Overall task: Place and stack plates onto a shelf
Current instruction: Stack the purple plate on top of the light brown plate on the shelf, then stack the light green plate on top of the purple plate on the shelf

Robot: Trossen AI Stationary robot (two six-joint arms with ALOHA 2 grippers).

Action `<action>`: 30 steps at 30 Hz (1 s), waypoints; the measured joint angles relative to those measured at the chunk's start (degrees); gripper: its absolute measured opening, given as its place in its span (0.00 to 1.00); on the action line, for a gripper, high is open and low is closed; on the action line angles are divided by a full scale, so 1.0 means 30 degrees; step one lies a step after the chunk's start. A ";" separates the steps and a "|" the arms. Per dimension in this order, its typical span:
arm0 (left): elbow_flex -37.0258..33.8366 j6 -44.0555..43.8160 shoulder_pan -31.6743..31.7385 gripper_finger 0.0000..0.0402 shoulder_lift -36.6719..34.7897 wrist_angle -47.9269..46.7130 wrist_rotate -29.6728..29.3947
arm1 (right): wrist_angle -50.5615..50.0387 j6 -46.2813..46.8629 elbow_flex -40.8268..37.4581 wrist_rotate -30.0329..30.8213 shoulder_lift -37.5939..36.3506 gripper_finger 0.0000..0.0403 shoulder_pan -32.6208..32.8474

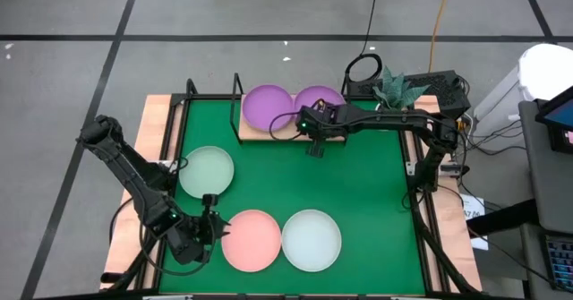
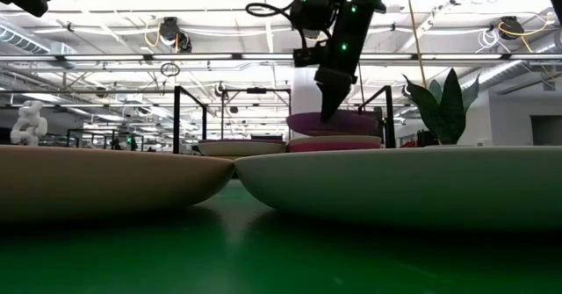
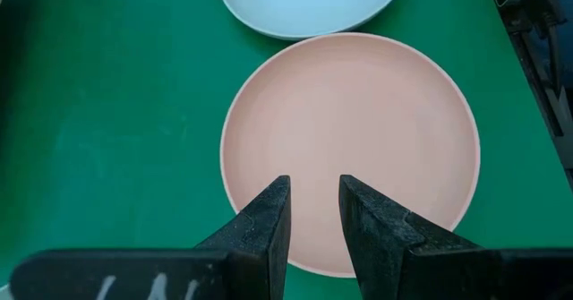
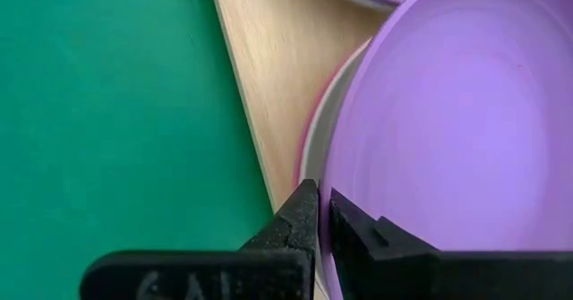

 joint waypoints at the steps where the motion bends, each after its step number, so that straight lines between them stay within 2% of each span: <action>1: 0.0000 0.0000 0.0000 0.26 0.0000 0.0000 -0.0005 | 0.0085 0.0000 -0.0095 -0.0002 0.0002 0.01 -0.0015; 15: 0.0000 0.0029 0.0000 0.26 0.0000 0.0000 -0.0005 | 0.0360 -0.0015 -0.0843 0.0027 0.0007 0.02 -0.0044; 25: 0.0000 0.0036 0.0000 0.26 0.0000 -0.0004 -0.0005 | 0.1377 -0.0058 -0.1052 0.0114 -0.0010 0.12 -0.0037; 30: 0.0000 0.0084 0.0000 0.26 0.0007 -0.0094 -0.0012 | 0.1456 0.0308 -0.1067 0.0136 -0.0831 0.16 0.0346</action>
